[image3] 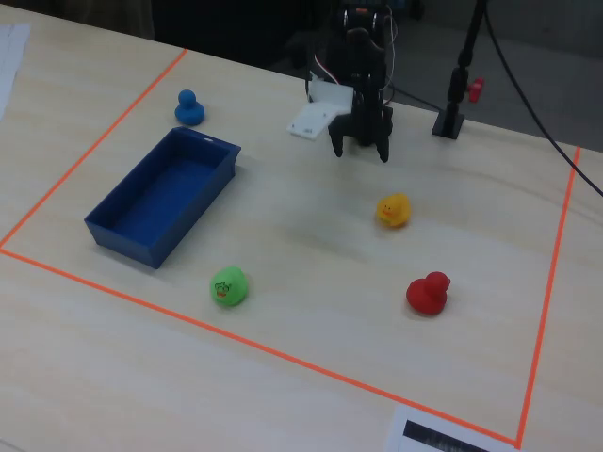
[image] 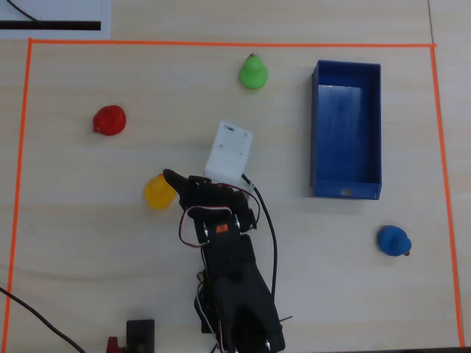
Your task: Grasp yellow duck and put it into box.
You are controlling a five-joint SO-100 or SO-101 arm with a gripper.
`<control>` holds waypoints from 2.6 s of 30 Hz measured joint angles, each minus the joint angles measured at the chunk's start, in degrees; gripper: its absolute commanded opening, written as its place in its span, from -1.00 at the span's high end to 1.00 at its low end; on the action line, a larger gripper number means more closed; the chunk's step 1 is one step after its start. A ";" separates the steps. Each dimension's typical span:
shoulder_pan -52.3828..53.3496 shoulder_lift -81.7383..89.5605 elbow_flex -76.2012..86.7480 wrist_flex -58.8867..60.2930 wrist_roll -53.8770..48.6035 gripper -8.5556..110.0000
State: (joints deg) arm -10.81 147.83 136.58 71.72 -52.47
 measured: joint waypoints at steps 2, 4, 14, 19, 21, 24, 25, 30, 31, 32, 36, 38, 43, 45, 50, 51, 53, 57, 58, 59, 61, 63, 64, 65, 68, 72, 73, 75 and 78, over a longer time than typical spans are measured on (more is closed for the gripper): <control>-1.85 -5.45 -1.76 -0.26 2.99 0.11; -3.16 -10.81 -3.25 -0.26 5.80 0.11; -8.44 -20.83 -8.35 3.08 13.01 0.12; -13.62 -20.83 -8.35 4.75 16.26 0.13; -15.47 -20.83 -8.35 4.75 17.23 0.12; -17.40 -21.18 -8.17 3.16 18.11 0.12; -17.84 -21.71 -8.00 2.37 18.37 0.12; -19.95 -24.17 -6.68 -1.67 19.16 0.12; -20.21 -24.70 -6.24 -2.55 19.25 0.12; -20.39 -25.22 -5.89 -3.43 19.25 0.12; -20.48 -27.16 -3.96 -7.29 19.34 0.11; -20.48 -27.33 -2.90 -9.14 19.60 0.10; -20.21 -29.36 -1.41 -13.71 18.81 0.10; -19.69 -29.71 -0.70 -15.21 18.63 0.11; -18.63 -30.23 1.85 -19.51 18.54 0.11; -18.63 -30.50 2.46 -20.39 18.54 0.11; -18.19 -30.67 4.04 -22.50 18.02 0.11; -17.14 -30.76 6.50 -25.31 17.14 0.12; -17.31 -31.03 6.59 -25.75 17.14 0.12; -17.31 -31.46 6.59 -26.28 17.14 0.13; -17.23 -31.90 7.29 -27.60 17.14 0.18; -17.31 -32.61 8.53 -29.27 17.40 0.31; -17.31 -32.61 8.70 -29.62 17.67 0.37; -17.23 -32.61 8.70 -29.88 17.93 0.47; -18.28 -32.43 8.70 -30.50 18.11 0.86; -17.75 -31.82 8.61 -30.67 19.42 0.86; -17.23 -31.99 8.17 -29.53 19.34 0.86; -15.21 -30.94 6.24 -24.08 18.72 0.86; -8.53 -26.46 -1.32 -12.39 14.77 0.86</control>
State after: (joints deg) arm -19.34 121.38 135.26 59.33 -37.71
